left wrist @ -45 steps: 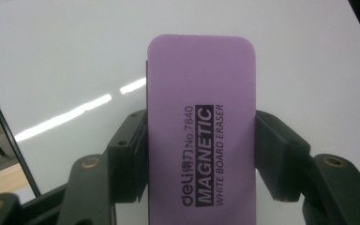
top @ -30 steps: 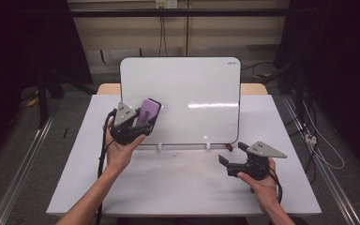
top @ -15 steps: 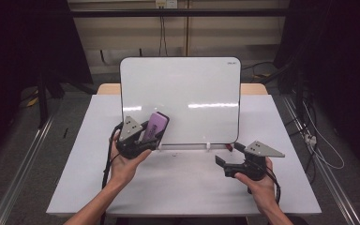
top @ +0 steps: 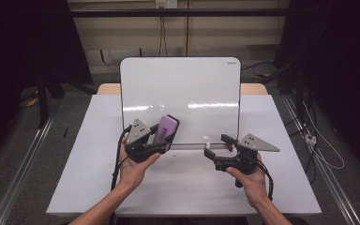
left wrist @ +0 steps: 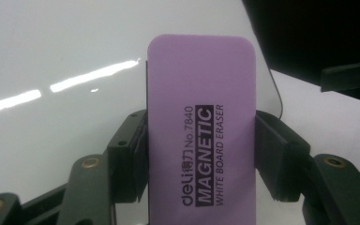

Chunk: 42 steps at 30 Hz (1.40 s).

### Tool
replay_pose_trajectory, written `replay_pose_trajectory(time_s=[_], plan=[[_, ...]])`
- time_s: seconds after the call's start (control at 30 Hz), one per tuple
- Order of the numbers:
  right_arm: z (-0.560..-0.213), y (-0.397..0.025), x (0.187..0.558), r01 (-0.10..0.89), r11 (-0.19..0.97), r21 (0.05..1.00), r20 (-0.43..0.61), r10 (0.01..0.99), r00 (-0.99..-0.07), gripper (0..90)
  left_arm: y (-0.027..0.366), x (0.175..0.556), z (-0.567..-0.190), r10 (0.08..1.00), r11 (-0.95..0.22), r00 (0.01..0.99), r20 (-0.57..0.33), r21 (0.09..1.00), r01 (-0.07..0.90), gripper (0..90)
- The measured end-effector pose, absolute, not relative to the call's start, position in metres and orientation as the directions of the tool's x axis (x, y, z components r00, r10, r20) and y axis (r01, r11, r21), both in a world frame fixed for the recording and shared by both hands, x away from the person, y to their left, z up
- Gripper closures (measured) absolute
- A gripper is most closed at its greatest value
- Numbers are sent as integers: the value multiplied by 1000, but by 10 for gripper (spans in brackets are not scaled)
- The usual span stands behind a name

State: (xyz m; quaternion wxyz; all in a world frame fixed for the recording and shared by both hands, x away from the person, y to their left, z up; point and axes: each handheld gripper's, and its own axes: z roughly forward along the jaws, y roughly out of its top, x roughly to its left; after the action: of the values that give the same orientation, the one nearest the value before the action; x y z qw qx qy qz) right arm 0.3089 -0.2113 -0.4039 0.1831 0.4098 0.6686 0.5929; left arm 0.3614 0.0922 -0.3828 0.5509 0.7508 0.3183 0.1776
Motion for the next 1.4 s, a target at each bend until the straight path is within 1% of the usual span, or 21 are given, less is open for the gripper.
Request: replay_pose_trajectory(time_s=[0.07, 0.17, 0.23, 0.3, 0.37, 0.43, 0.6, 0.7, 0.87, 0.97, 1.03, 1.1, 1.13, 1.2, 1.4], plan=[[-404, -204, 311, 324, -67, 944, 262, 752, -606, 186, 90, 358, -384, 667, -173, 738, -100, 943, 284, 412], [-404, -195, 316, 312, -89, 946, 275, 729, -626, 225, 87, 355, -386, 661, -186, 746, -85, 944, 273, 412], [-402, -190, 320, 308, -129, 943, 304, 713, -632, 254, 85, 355, -387, 657, -179, 748, -93, 945, 275, 412], [-400, -185, 324, 295, -143, 945, 305, 711, -634, 273, 84, 354, -387, 652, -175, 751, -102, 944, 280, 412], [-400, -181, 327, 300, -167, 939, 328, 696, -639, 306, 82, 353, -388, 647, -180, 756, -100, 943, 279, 412], [-400, -176, 329, 303, -170, 938, 332, 693, -639, 313, 81, 353, -388, 643, -182, 759, -99, 943, 277, 412], [-401, -169, 333, 302, -192, 934, 350, 669, -656, 392, 78, 353, -390, 634, -190, 767, -98, 942, 277, 412], [-403, -166, 336, 319, -219, 922, 382, 646, -660, 428, 77, 351, -391, 631, -198, 770, -90, 942, 272, 412], [-405, -164, 339, 337, -240, 910, 410, 634, -656, 455, 73, 350, -393, 624, -211, 777, -84, 939, 271, 412], [-407, -162, 339, 339, -233, 911, 407, 632, -660, 497, 70, 348, -394, 611, -224, 788, -73, 939, 261, 412], [-408, -161, 339, 348, -237, 907, 417, 628, -657, 544, 68, 347, -394, 615, -239, 787, -46, 940, 242, 412], [-409, -160, 338, 355, -232, 906, 418, 627, -658, 549, 68, 346, -393, 613, -228, 788, -56, 942, 245, 412], [-410, -159, 338, 360, -233, 903, 423, 623, -658, 574, 68, 346, -392, 618, -232, 785, -48, 943, 240, 412], [-411, -159, 337, 359, -236, 903, 424, 623, -657, 596, 68, 346, -393, 618, -228, 785, -55, 942, 245, 412], [-413, -159, 337, 375, -244, 894, 441, 619, -649, 634, 67, 346, -398, 622, -232, 781, -52, 941, 246, 411]])
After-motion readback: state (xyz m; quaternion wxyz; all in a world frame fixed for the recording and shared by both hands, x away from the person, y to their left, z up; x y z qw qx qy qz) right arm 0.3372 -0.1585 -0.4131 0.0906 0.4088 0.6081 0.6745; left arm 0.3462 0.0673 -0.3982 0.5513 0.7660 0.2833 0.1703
